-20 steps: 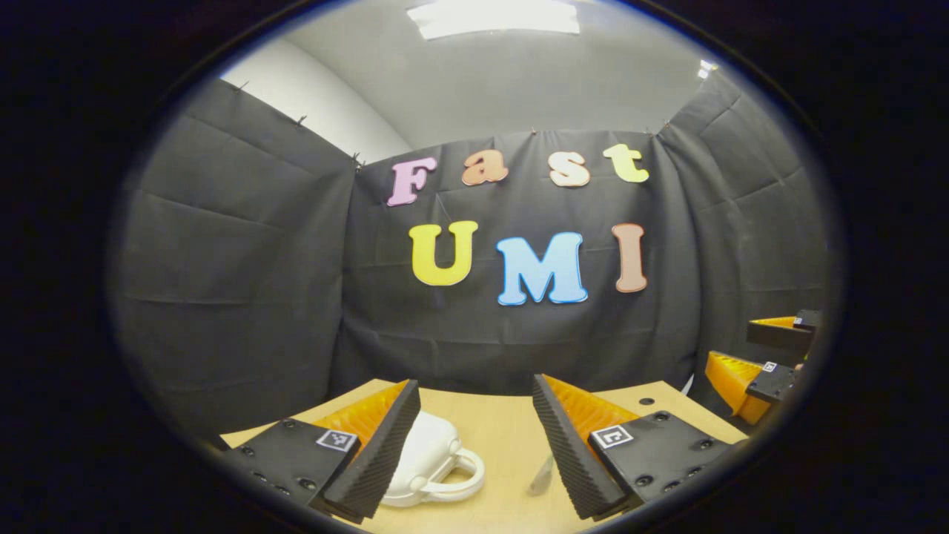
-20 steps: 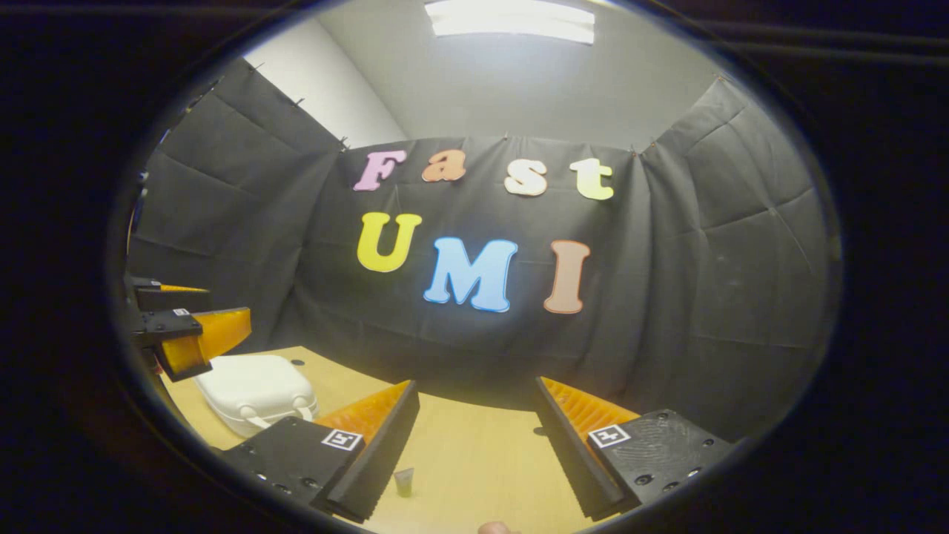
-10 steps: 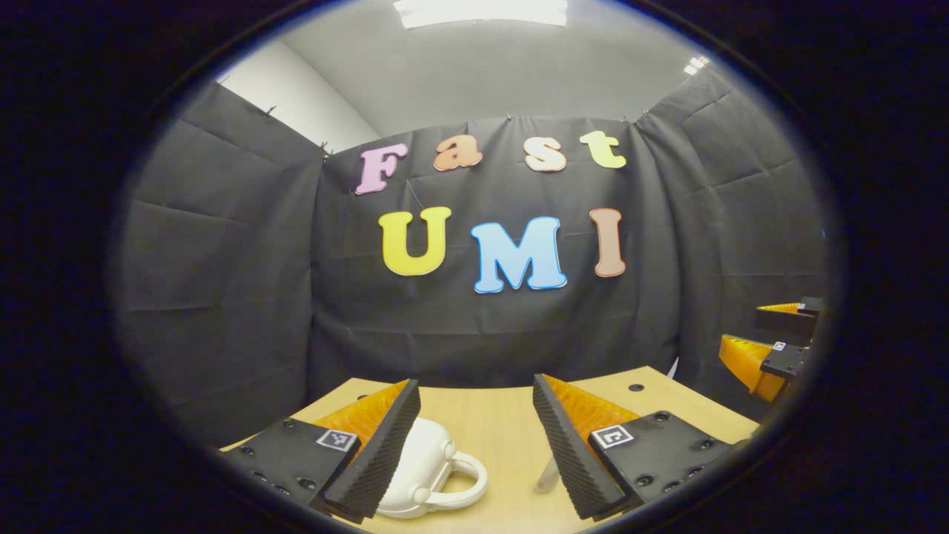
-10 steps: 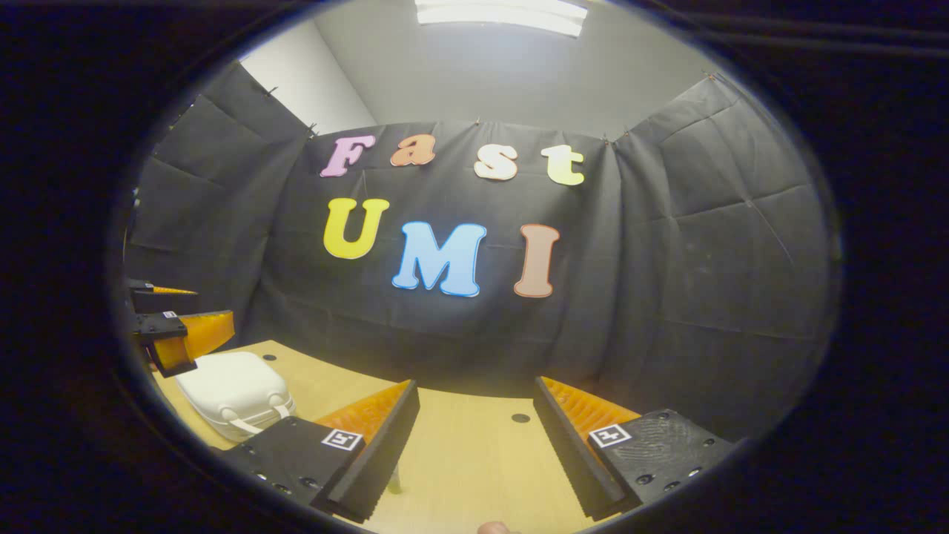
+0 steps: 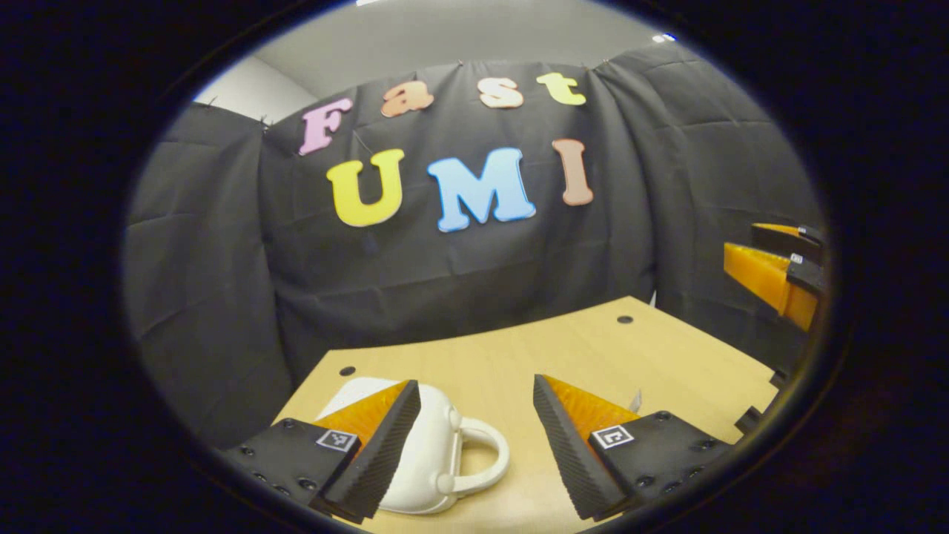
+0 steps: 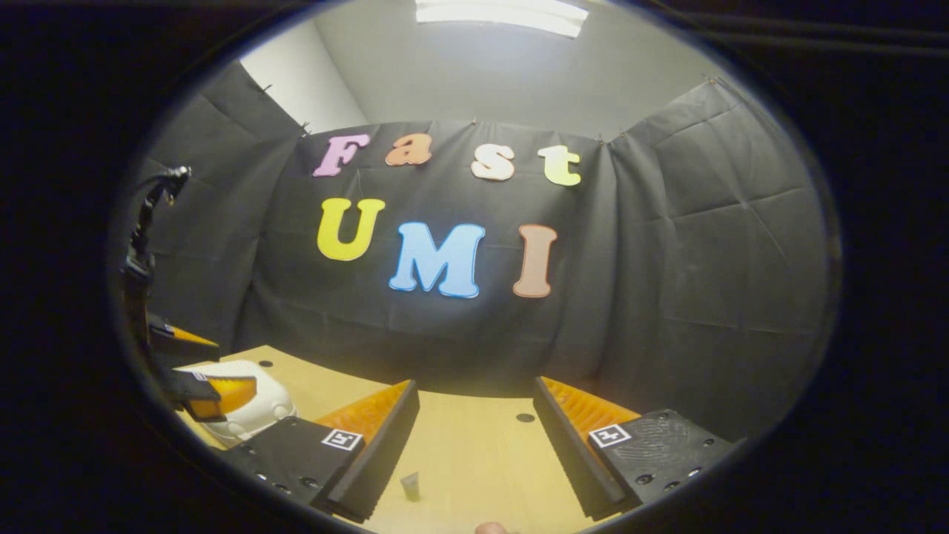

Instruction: First open the suitcase, pack the skin care products into it, and then close the suitcase.

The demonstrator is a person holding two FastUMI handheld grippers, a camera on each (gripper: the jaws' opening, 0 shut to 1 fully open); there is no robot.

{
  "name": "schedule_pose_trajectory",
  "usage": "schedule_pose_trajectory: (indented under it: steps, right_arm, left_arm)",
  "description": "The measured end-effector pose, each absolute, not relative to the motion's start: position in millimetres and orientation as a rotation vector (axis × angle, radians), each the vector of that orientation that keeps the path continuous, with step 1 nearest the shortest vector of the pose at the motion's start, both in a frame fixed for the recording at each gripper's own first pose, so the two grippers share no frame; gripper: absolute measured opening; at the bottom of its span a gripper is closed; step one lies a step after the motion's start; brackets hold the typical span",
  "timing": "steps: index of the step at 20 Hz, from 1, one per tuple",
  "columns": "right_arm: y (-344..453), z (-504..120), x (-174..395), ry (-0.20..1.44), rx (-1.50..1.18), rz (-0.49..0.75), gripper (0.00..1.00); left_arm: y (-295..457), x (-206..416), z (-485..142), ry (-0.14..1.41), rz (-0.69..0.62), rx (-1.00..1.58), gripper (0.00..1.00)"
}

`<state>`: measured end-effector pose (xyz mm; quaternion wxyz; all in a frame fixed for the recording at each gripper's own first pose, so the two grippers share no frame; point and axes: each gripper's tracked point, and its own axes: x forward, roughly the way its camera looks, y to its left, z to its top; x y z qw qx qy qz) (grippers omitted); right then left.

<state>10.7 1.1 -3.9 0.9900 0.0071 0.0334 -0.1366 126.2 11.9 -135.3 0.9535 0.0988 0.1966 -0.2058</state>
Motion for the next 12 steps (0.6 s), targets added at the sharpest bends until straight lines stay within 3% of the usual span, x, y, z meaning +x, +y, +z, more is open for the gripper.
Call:
schedule_pose_trajectory:
  steps: [5,12]
  right_arm:
    - [4,-3,3,0.072,0.024,-0.283,0.94]
    - [4,-6,-5,0.077,0.027,-0.248,0.94]
  left_arm:
    - [-17,141,-206,0.687,-0.536,0.212,0.99]
    - [-2,158,-286,1.018,-0.484,0.165,0.99]
